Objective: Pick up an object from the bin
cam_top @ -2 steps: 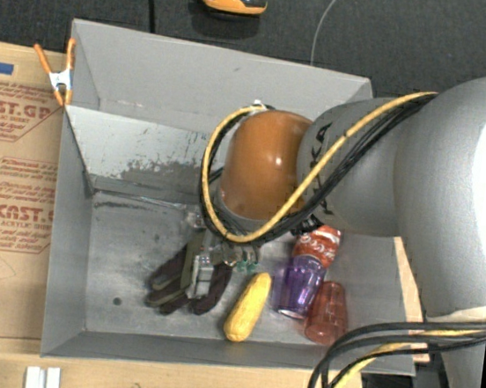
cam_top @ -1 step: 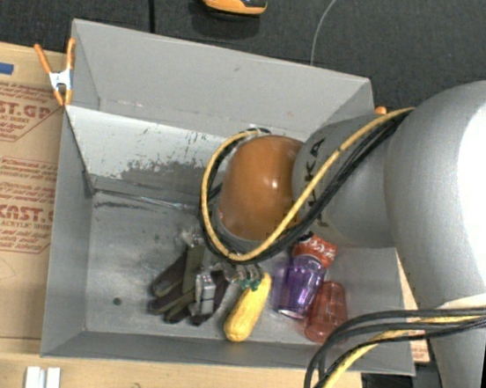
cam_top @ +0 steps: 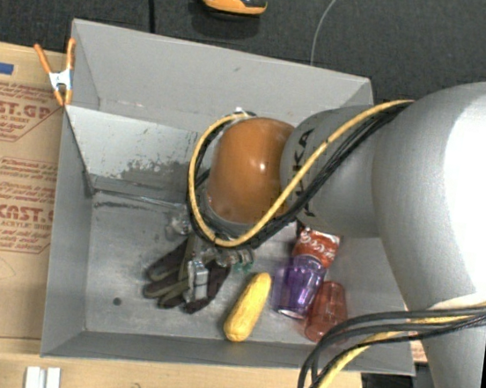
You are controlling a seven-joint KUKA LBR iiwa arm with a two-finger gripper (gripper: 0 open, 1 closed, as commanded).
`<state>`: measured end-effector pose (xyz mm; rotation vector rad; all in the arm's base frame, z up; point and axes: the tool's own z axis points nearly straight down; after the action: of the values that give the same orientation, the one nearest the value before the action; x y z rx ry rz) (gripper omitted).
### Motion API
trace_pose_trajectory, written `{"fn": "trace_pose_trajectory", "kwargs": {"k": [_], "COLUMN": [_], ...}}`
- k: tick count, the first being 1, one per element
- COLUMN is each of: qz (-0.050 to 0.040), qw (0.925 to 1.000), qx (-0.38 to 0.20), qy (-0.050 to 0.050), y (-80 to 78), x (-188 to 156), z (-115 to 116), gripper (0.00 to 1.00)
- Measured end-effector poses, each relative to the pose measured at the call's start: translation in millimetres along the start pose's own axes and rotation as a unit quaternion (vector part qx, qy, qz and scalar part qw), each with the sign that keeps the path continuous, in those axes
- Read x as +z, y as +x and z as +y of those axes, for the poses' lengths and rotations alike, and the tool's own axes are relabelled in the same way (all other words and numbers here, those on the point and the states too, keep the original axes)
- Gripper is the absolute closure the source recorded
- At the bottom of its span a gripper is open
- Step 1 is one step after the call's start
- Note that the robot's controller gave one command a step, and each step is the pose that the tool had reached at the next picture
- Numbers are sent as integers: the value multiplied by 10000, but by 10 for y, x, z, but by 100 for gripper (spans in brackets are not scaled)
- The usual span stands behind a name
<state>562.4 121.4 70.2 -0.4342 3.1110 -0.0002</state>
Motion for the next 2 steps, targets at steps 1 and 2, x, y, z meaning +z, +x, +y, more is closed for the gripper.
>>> {"fn": "trace_pose_trajectory", "kwargs": {"k": [1,2], "qz": [-34,-16], "qw": [9997,10000], "qx": [256,6], "qy": [-15,-3], "y": [188,-10], "x": [0,-8], "z": [-56,2], "gripper": [0,100]}}
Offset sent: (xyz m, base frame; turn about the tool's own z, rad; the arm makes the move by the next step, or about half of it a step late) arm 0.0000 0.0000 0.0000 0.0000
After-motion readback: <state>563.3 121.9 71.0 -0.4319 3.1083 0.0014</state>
